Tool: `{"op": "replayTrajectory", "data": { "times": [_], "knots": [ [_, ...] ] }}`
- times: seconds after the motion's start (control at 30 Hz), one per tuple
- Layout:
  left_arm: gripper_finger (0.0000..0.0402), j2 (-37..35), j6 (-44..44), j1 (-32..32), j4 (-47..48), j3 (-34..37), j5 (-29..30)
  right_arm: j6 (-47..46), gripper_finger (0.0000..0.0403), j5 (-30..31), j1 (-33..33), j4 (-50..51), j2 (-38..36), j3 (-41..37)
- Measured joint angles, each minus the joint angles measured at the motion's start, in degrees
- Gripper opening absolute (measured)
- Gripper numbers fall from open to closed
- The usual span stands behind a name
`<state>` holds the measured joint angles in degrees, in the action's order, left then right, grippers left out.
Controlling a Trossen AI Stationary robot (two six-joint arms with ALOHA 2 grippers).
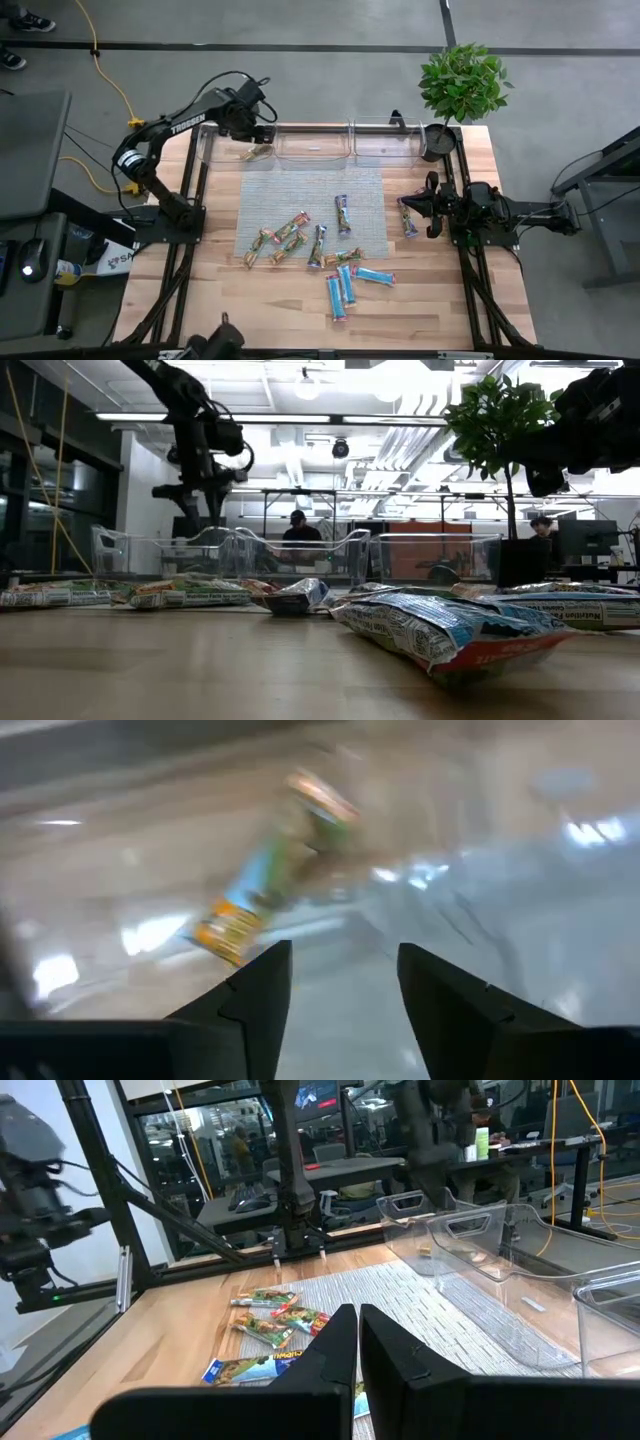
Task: Pick and place Granola Bars by type
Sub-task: Put the yellow granola bar into the left transparent bin
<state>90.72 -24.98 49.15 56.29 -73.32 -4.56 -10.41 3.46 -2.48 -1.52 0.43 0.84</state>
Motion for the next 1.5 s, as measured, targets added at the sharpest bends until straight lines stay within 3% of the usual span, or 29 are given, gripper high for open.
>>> {"op": "replayTrajectory", "data": {
  "times": [0.1, 0.27, 0.4, 0.5, 0.73, 0.87, 1.07, 1.5],
  "knots": [
    [0.0181, -2.32, 5.07, -4.36, 3.66, 0.0, -2.06, 0.0, 0.0, 0.0, 0.0, 0.02, 0.0, -0.02],
    [0.0182, -7.01, 3.73, -15.08, 11.64, -0.02, 4.23, 0.02, 0.0, -0.02, -0.01, 0.01, -0.01, 0.0],
    [0.0182, -10.93, -7.05, -25.94, 16.04, 0.28, 10.94, 0.0, 0.0, 0.0, -0.02, 0.0, 0.0, 0.0],
    [0.0182, -14.8, -17.71, -34.18, 13.97, 3.34, 14.35, 0.0, 0.0, -0.01, -0.01, 0.0, 0.0, 0.0],
    [0.0182, -19.42, -34.78, -48.39, 2.8, 18.99, 10.27, 0.0, 0.0, -0.01, 0.0, 0.0, -0.02, -0.02],
    [0.0182, -19.27, -40.36, -52.78, -1.14, 24.0, 6.34, 0.02, 0.0, 0.0, 0.0, 0.0, 0.0, 0.0],
    [0.0182, -18.51, -44.77, -57.55, -4.0, 25.11, 6.12, 0.0, 0.0, -0.02, -0.01, 0.01, -0.01, 0.0],
    [0.0182, -7.55, -45.23, -59.81, -7.51, 25.14, 3.19, 0.0, 0.0, 0.0, -0.02, 0.02, -0.02, 0.0]
  ]
}}
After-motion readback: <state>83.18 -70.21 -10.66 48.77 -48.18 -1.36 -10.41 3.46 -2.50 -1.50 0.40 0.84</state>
